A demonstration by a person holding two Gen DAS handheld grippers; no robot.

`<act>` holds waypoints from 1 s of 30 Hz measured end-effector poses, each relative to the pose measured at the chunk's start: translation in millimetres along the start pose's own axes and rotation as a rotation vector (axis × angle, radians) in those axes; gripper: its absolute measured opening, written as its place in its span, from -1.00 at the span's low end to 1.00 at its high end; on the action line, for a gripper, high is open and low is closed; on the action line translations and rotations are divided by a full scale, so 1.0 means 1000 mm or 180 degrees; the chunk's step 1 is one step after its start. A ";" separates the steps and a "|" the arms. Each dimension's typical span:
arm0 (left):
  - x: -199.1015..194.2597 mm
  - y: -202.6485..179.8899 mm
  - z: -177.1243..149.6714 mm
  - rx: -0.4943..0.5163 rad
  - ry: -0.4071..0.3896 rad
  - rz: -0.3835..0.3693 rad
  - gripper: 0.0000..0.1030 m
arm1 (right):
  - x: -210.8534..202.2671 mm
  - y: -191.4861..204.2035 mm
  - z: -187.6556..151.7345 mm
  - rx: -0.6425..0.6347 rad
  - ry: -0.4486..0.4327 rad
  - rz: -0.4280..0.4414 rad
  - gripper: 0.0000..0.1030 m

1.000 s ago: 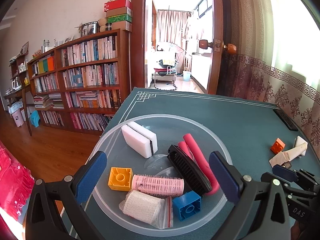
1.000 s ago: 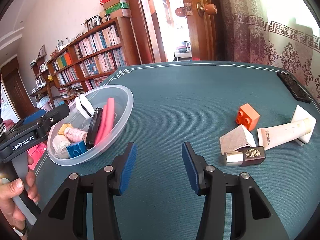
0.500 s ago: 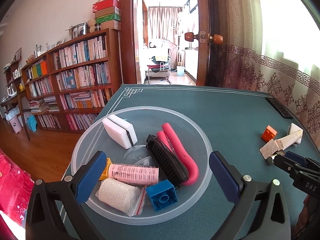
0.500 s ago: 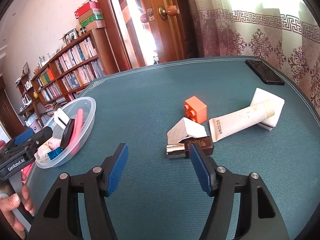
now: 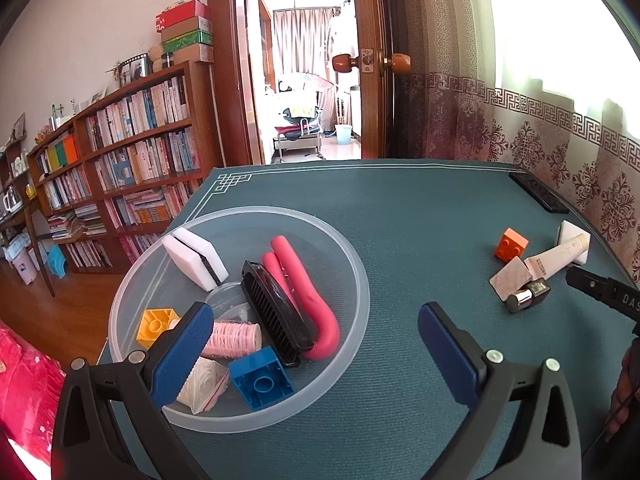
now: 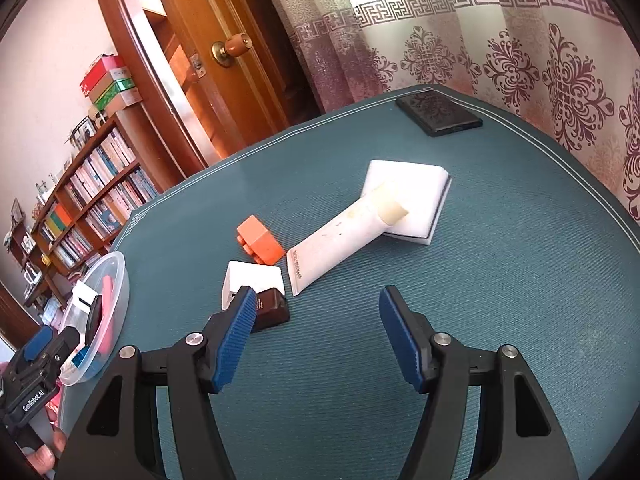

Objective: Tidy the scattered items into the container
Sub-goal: 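Withdraw both open tools from the bowl toward the remaining items, then grasp the white cream tube with the right tool while the left tool grasps the brown bottle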

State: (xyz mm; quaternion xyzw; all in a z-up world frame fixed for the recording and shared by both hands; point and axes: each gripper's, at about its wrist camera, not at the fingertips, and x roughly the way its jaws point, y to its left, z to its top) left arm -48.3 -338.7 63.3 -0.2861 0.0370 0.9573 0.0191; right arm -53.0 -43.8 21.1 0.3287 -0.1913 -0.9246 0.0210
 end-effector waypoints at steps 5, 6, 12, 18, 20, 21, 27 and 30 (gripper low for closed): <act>-0.004 -0.014 0.001 0.0116 -0.0023 -0.0039 0.99 | 0.010 -0.013 0.008 0.0203 0.0114 0.0213 0.31; -0.005 -0.016 0.002 0.0139 -0.0028 -0.0045 0.99 | 0.012 -0.014 0.010 0.0224 0.0136 0.0245 0.31; -0.005 -0.031 0.000 0.0246 -0.0011 -0.0106 0.99 | 0.023 -0.017 0.021 0.0255 0.0212 0.0254 0.31; -0.004 -0.048 -0.001 0.0360 0.0016 -0.0168 0.99 | 0.038 -0.027 0.035 0.0469 0.0283 0.0343 0.21; -0.003 -0.054 -0.001 0.0401 0.0027 -0.0194 0.99 | 0.045 -0.029 0.037 0.0533 0.0330 0.0385 0.07; -0.003 -0.058 -0.001 0.0420 0.0036 -0.0212 0.99 | 0.049 -0.031 0.037 0.0570 0.0354 0.0406 -0.06; 0.004 -0.074 0.001 0.0420 0.0157 -0.0400 0.99 | 0.056 -0.034 0.038 0.0529 0.0350 0.0502 -0.34; 0.010 -0.083 0.004 0.0364 0.0227 -0.0494 0.99 | 0.056 -0.037 0.038 0.0560 0.0355 0.0567 -0.35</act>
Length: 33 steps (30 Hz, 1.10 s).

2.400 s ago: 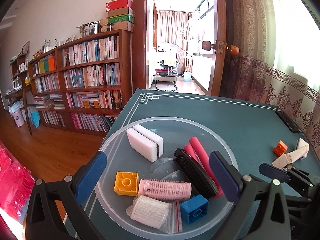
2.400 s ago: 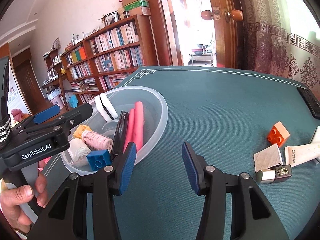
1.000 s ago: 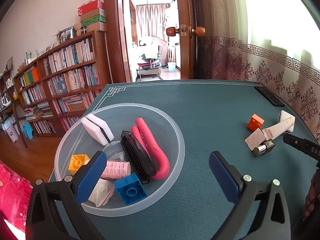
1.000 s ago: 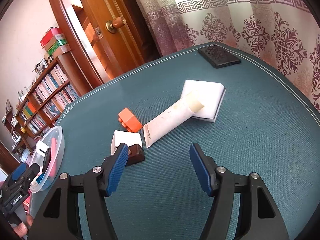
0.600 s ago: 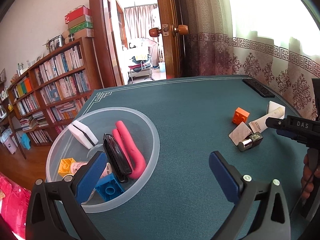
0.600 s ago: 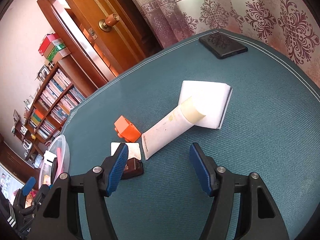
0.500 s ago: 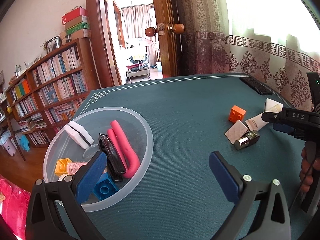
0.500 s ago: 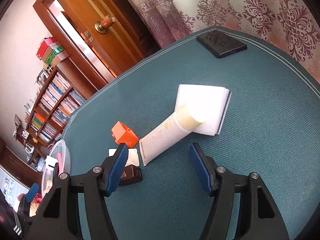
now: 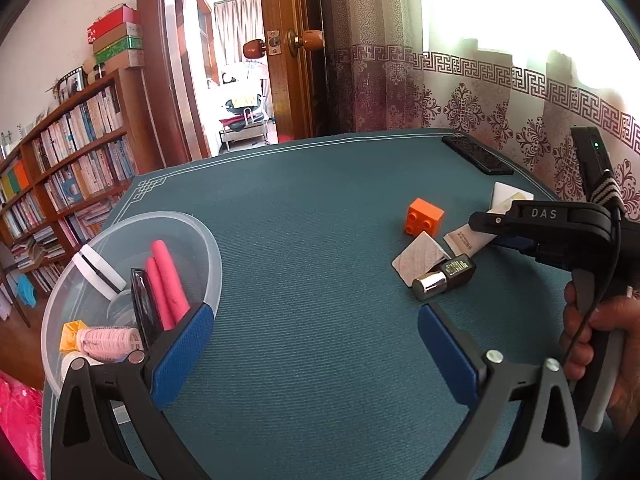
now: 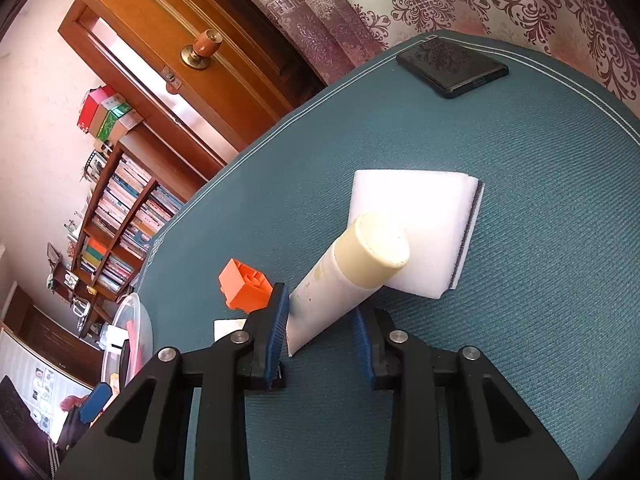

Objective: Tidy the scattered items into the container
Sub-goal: 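Grasp the white cream tube with the right tool while the left tool grasps the brown bottle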

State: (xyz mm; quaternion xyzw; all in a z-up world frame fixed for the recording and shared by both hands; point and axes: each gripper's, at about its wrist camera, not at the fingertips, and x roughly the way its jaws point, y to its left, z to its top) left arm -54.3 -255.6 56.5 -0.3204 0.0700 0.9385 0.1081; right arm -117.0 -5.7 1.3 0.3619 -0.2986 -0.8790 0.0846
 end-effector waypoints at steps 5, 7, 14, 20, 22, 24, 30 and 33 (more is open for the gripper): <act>0.011 -0.015 0.007 -0.0059 0.0070 -0.0168 0.99 | -0.004 -0.001 0.000 0.0029 0.0021 0.0068 -0.38; 0.018 -0.023 0.009 -0.0067 0.0115 -0.0220 0.99 | -0.005 -0.002 0.001 0.0050 0.0012 0.0062 -0.39; 0.041 -0.049 0.010 -0.0151 0.0336 -0.0376 0.99 | -0.016 -0.006 0.005 -0.0053 -0.0176 -0.0144 -0.39; 0.048 -0.070 0.013 -0.0145 0.0373 -0.0356 0.99 | -0.018 -0.008 0.005 -0.0043 -0.0187 -0.0141 -0.40; 0.051 -0.076 0.014 -0.0145 0.0378 -0.0330 0.99 | -0.019 -0.008 0.005 -0.0055 -0.0201 -0.0148 -0.41; 0.055 -0.082 0.015 -0.0122 0.0374 -0.0268 0.99 | -0.021 -0.009 0.005 -0.0052 -0.0221 -0.0156 -0.42; 0.065 -0.087 0.018 -0.0222 0.0385 -0.0154 0.99 | -0.024 -0.012 0.006 -0.0028 -0.0260 -0.0164 -0.43; 0.070 -0.085 0.018 -0.0302 0.0436 -0.0107 0.99 | -0.024 -0.011 0.005 -0.0026 -0.0257 -0.0170 -0.43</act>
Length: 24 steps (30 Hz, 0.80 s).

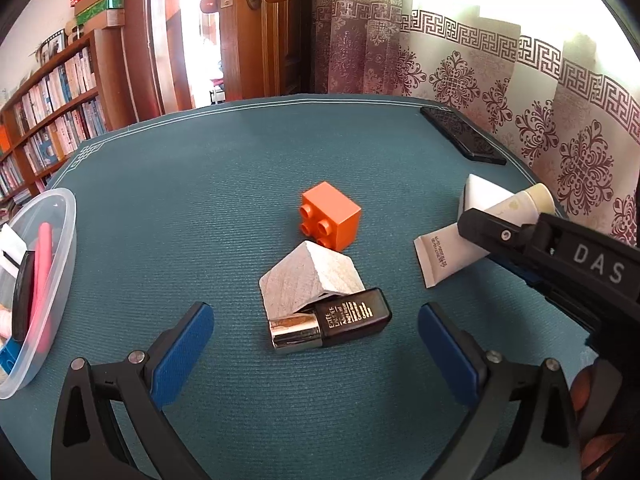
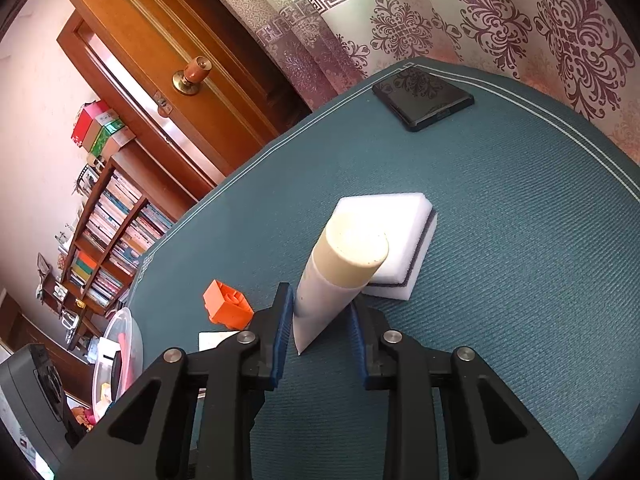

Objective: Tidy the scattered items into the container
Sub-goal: 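Grasp the white cream tube with the right tool while the left tool grasps the brown bottle, then carry the brown bottle into the bowl and open the left tool while the right tool carries the tube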

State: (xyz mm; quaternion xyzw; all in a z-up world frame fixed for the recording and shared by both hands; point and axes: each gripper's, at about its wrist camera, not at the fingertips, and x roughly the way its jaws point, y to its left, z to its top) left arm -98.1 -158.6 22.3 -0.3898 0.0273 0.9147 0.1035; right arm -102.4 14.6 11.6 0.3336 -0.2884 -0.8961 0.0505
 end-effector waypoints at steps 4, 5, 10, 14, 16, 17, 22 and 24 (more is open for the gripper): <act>0.009 0.005 0.001 -0.0107 0.0112 -0.0042 0.72 | 0.000 0.001 -0.001 -0.0029 -0.0004 -0.0005 -0.43; 0.008 0.006 0.001 -0.0130 0.0089 -0.0045 0.68 | 0.000 0.001 -0.001 -0.0031 -0.0001 -0.0006 -0.43; 0.004 0.007 -0.002 -0.0072 0.0049 -0.0097 0.38 | 0.000 0.004 -0.002 -0.0072 0.0002 -0.0007 -0.43; -0.001 0.010 -0.006 -0.0036 0.0034 -0.0156 0.27 | 0.000 0.007 -0.003 -0.0124 -0.0004 -0.0001 -0.44; -0.004 0.012 -0.008 -0.0043 0.0025 -0.0180 0.27 | -0.001 0.009 -0.003 -0.0149 -0.0011 0.0007 -0.46; -0.006 0.013 -0.009 -0.0045 0.0018 -0.0186 0.27 | -0.001 0.009 -0.003 -0.0156 -0.0013 0.0012 -0.47; -0.014 0.017 -0.014 -0.0024 -0.0039 -0.0154 0.27 | -0.003 0.012 -0.004 -0.0178 -0.0022 0.0074 -0.50; -0.019 0.018 -0.016 0.0001 -0.0082 -0.0121 0.27 | -0.004 0.013 -0.004 -0.0199 -0.0030 0.0119 -0.50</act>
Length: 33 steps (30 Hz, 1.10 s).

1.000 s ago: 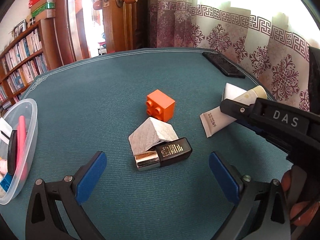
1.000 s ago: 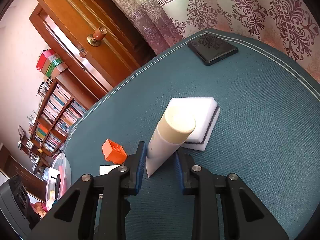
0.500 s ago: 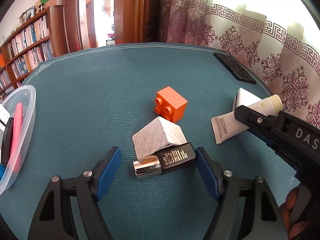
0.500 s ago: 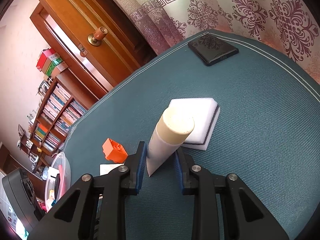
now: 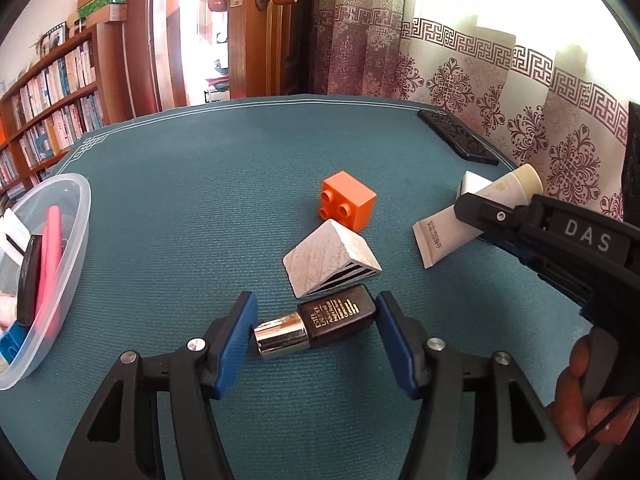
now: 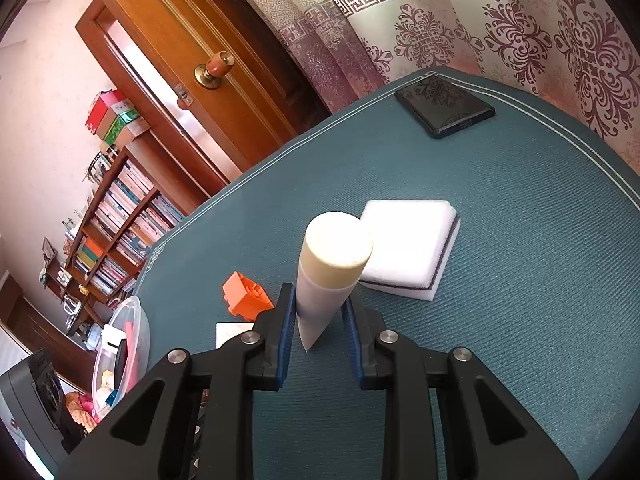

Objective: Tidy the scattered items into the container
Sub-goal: 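Carry the brown bottle into the bowl and open the left tool while the right tool carries the tube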

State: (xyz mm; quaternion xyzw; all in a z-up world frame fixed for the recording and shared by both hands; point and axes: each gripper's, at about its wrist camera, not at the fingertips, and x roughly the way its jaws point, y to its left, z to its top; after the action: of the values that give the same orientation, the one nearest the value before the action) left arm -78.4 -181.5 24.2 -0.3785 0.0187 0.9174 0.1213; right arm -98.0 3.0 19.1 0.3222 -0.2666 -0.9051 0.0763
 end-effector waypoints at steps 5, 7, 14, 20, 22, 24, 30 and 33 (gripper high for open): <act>-0.009 0.004 0.000 0.0043 -0.0102 0.0081 0.27 | -0.004 0.004 0.000 -0.0016 -0.0026 0.0115 -0.51; -0.012 0.009 -0.001 0.0014 -0.0123 0.0085 0.27 | -0.006 0.005 0.001 -0.0014 -0.0041 0.0157 -0.51; -0.025 0.027 0.002 -0.0069 -0.0214 0.0173 0.27 | -0.010 0.008 0.001 0.0010 -0.0042 0.0236 -0.51; -0.035 0.046 0.003 -0.0147 -0.0259 0.0224 0.27 | -0.009 0.016 -0.004 -0.0055 -0.0015 0.0257 -0.51; -0.040 0.054 0.004 -0.0168 -0.0295 0.0254 0.27 | -0.008 0.020 -0.006 -0.0096 -0.0003 0.0256 -0.51; -0.045 0.062 0.005 -0.0204 -0.0336 0.0284 0.27 | -0.008 0.023 -0.009 -0.0131 0.0011 0.0260 -0.51; -0.059 0.095 0.005 -0.0380 -0.0426 0.0373 0.27 | -0.005 0.035 -0.017 -0.0272 0.0048 0.0256 -0.51; -0.065 0.112 0.002 -0.0475 -0.0448 0.0414 0.27 | -0.005 0.040 -0.020 -0.0303 0.0069 0.0283 -0.51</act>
State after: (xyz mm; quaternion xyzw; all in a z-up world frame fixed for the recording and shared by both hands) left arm -62.1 -302.9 64.7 -0.3191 -0.0338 0.9465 0.0340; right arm -83.3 -38.3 29.7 0.3159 -0.2365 -0.9090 0.1345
